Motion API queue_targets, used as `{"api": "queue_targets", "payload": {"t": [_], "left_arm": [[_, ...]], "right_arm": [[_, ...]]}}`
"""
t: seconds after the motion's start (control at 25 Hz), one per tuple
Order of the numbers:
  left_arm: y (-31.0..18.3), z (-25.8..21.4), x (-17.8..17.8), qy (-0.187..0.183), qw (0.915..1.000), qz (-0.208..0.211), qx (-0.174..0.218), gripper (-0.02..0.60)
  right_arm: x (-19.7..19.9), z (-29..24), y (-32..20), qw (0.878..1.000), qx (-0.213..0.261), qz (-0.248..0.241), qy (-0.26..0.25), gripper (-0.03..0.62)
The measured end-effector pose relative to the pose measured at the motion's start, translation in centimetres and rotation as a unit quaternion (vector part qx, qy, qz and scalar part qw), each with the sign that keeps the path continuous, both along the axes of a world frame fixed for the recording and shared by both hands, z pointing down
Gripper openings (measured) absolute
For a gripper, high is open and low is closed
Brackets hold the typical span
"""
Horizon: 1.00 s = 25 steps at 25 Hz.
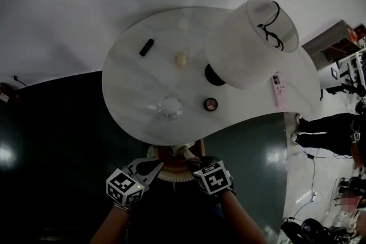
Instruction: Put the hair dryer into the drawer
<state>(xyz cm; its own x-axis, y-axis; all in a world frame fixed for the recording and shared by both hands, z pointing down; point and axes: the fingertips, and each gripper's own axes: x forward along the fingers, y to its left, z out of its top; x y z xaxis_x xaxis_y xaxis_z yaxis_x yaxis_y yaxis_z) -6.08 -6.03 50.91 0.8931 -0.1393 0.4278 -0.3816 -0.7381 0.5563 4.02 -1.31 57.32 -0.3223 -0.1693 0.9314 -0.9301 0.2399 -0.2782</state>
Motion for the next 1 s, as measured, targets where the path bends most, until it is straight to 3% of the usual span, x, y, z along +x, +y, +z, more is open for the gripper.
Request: {"api": "queue_targets", "payload": {"t": [0.32,1.0], "left_arm": [[-0.6,3.3,-0.3,0.004,0.9993,0.035,-0.009,0.008],[-0.5,8.3,-1.6,-0.007,0.9987,0.044,-0.026,0.008]], "right_arm": [[-0.8,2.7,-2.0,0.999,0.027,0.020,0.025,0.212],[-3.1,6.4,-3.6,0.997,0.042,0.060,0.038,0.212]]}}
